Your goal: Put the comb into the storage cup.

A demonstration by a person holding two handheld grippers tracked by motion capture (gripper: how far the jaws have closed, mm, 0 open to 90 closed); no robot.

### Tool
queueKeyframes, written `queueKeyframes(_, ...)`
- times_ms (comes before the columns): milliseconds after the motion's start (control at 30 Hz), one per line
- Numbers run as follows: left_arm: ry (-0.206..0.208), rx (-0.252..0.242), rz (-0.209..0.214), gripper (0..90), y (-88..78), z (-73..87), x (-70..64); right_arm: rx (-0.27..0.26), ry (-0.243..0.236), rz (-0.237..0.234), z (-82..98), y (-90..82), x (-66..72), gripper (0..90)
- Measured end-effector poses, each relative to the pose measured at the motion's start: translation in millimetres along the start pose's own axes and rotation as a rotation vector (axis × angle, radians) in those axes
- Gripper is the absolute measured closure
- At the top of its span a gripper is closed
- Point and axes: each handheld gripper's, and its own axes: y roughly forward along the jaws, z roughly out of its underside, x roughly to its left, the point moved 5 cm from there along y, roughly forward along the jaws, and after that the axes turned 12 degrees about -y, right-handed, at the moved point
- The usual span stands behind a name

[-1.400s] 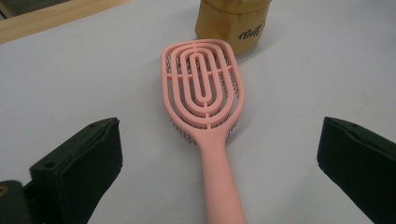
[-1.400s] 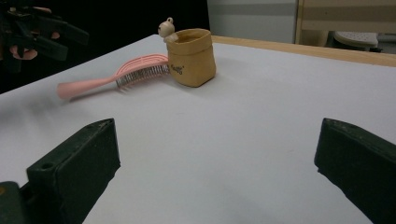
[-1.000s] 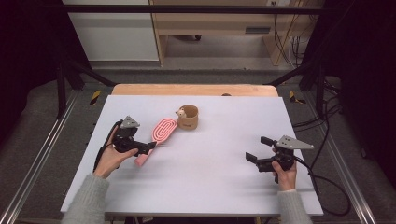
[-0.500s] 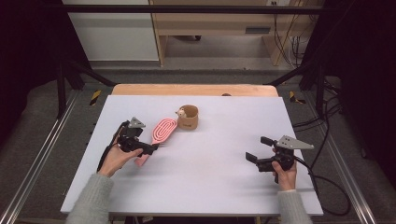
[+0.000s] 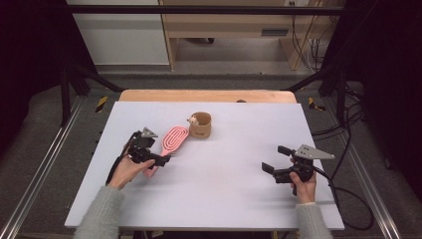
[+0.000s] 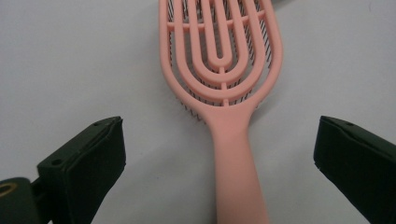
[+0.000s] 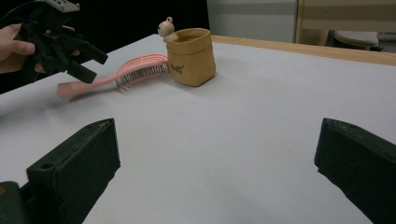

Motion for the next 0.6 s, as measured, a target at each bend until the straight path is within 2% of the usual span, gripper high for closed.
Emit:
queueKeyframes(233, -0.008, 0.021, -0.007, 5.6, 4.6, 2.6, -0.3, 0.001, 0.001, -0.001, 0.2, 0.2, 0.1, 0.4)
queueKeyframes(600, 0.008, 0.05, -0.037, 19.6, 9.2, 3.6, -1.7, 0.002, 0.002, 0.0, 0.2, 0.3, 0.2, 0.4)
